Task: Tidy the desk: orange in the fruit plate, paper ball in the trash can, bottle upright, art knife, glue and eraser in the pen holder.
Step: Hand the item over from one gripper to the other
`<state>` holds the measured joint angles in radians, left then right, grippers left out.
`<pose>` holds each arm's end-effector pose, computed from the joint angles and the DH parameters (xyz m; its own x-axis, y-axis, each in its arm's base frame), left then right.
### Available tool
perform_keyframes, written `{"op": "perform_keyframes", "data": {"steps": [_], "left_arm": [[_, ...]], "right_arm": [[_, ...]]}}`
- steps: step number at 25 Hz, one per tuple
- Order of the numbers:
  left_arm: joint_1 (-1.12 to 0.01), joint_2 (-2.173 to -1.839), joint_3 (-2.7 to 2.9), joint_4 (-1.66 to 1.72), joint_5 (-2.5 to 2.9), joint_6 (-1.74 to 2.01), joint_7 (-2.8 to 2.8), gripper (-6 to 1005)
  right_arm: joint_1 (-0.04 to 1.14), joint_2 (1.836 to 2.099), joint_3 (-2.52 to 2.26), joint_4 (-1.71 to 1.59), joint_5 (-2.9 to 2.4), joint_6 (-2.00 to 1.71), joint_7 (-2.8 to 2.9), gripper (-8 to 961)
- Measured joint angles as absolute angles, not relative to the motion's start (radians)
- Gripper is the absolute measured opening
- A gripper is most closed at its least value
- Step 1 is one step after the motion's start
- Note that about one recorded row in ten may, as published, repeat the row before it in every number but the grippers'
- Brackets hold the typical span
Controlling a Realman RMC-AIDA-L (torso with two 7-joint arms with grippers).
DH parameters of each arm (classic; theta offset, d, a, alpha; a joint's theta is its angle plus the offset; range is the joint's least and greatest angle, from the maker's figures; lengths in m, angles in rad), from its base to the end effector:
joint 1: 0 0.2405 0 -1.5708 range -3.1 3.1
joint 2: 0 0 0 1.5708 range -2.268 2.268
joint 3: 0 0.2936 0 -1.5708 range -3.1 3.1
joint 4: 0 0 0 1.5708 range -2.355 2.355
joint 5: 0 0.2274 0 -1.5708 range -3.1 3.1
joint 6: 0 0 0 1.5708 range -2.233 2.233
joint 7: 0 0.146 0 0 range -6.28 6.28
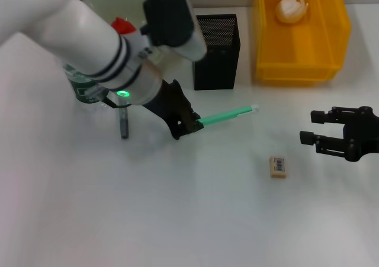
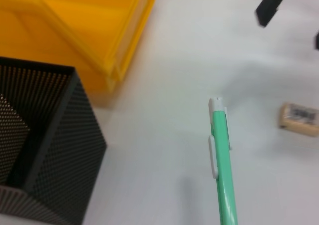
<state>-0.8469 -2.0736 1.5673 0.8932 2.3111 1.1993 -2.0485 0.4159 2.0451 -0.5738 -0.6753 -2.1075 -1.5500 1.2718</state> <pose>-0.1612 0.4258 -0.1077 0.9545 0.1538 -0.2554 0.1075 -0.9766 -0.1862 0.3635 0.3266 0.0065 0.8230 -0.3596 -0.4396 -0.5029 -0.8211 -0.2699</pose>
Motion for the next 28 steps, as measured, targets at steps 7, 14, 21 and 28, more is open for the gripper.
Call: {"op": "perform_keyframes", "data": {"steps": [7,14,21,28], "left_arm": [[-0.792,-2.069,1.408,0.938,2.252,1.414,-1.909,98],[-0.792,-2.069,1.379,0.936,2.215,1.503,-1.87,98],[-0.8,-2.07,1.377,0.939,2.196,1.522,-1.87,98],[-0.812,-2.069,1.376,0.94,2.172,1.547,-1.869,97]], "right_arm": [[0.424,2.016,-0.548,-0.683,-2.106,-1.661,1.303,590],[0.453,1.995,-0.555,-0.686,-2.106,-1.771,1.334,591],[0.472,1.997,-0.565,-0.681,-2.112,-1.787,1.326,591],[0.484,2.007,-0.609,-0.681,-2.114,-1.781,1.324,592]]}}
